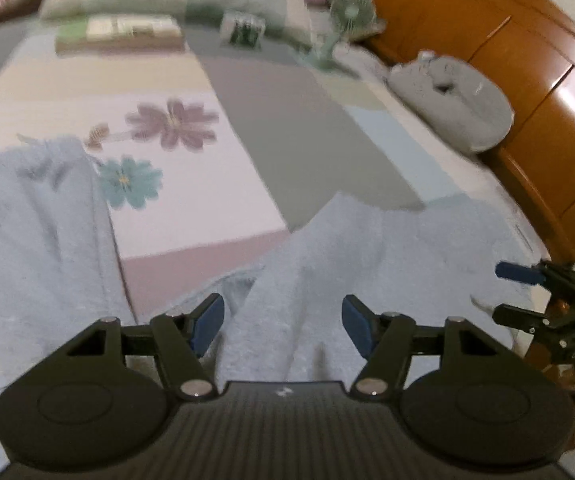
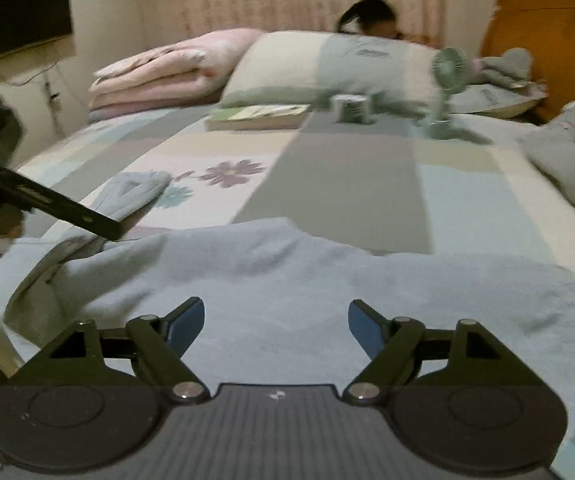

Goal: Fold clothes
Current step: 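Open both grippers and release the grey sweatpants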

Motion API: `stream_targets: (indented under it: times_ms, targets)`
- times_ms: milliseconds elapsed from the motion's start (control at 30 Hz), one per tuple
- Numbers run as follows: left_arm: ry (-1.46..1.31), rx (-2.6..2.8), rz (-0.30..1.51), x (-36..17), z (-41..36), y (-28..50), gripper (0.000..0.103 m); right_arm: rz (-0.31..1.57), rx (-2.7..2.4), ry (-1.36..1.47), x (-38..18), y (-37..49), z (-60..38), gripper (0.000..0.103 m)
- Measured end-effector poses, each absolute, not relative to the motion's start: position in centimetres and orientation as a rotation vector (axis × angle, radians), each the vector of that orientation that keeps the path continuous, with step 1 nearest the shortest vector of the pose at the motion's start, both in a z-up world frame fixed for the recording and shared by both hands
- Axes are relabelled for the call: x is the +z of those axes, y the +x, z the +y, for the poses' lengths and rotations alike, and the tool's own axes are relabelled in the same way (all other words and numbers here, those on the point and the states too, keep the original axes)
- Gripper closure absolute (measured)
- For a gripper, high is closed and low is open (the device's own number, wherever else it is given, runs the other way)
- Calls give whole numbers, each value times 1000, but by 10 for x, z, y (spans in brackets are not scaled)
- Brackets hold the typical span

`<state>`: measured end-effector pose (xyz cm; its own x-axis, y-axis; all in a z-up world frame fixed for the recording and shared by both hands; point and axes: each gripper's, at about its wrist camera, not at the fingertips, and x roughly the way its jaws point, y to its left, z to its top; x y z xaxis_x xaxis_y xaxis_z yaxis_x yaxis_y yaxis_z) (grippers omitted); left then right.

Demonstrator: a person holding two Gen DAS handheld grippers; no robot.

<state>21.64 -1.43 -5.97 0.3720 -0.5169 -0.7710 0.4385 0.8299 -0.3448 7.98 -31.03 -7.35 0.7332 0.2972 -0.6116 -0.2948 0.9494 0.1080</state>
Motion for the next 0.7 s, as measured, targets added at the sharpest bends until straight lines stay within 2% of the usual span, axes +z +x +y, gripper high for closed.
stream_targets:
  times_ms: [300,567,700]
  targets:
    - [-48,-569,979,-42,9,198,39,741,375,-45,-92,96,-282,18]
    - [-5,-493,949,-28,33,177,29,751,403,35,-97,87,-277,17]
    - [31,-392,958,-28,48,162,29,751,445,79,-93,80,-270,13]
